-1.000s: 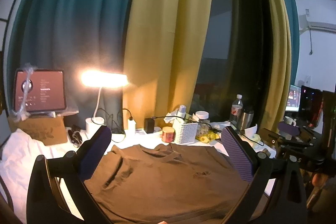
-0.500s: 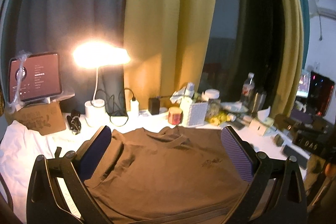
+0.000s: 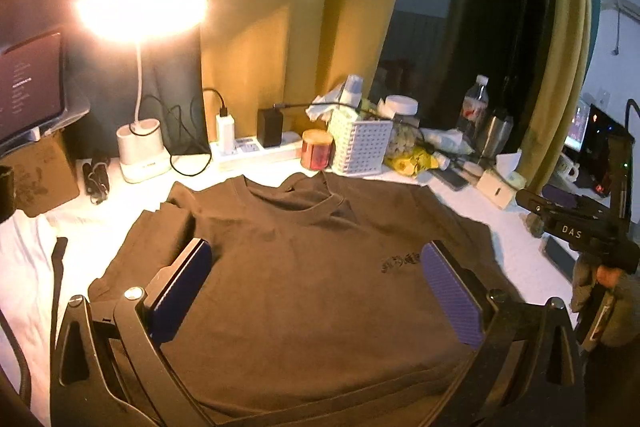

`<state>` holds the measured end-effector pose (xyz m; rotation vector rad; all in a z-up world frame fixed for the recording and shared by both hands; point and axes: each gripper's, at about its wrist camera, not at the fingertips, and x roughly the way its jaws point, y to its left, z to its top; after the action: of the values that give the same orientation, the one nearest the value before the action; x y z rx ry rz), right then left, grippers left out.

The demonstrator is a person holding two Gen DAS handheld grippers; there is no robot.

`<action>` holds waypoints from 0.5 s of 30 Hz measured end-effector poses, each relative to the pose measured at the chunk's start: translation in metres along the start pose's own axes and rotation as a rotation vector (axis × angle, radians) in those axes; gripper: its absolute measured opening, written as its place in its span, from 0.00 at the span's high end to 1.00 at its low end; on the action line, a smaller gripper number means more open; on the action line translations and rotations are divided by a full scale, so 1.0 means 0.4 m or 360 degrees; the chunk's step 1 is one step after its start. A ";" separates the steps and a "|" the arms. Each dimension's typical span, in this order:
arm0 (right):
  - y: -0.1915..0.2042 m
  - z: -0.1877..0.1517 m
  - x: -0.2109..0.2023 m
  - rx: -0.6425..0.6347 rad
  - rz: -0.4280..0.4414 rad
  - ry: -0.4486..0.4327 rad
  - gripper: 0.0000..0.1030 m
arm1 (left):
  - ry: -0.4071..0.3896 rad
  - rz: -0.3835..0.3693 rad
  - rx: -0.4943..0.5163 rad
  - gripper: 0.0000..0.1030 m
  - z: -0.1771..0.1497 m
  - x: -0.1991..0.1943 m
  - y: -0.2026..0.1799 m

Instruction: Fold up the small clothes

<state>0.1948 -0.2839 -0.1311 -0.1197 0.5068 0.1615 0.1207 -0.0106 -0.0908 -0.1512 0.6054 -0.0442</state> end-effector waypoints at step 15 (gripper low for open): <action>-0.136 -0.014 0.283 0.0116 0.0014 0.0329 0.26 | 0.0258 0.0047 -0.0026 0.01 0.001 0.204 0.021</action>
<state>0.2996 -0.3241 -0.1874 -0.0629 0.7187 0.1396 0.1881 -0.0093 -0.1376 -0.1556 0.7700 -0.0233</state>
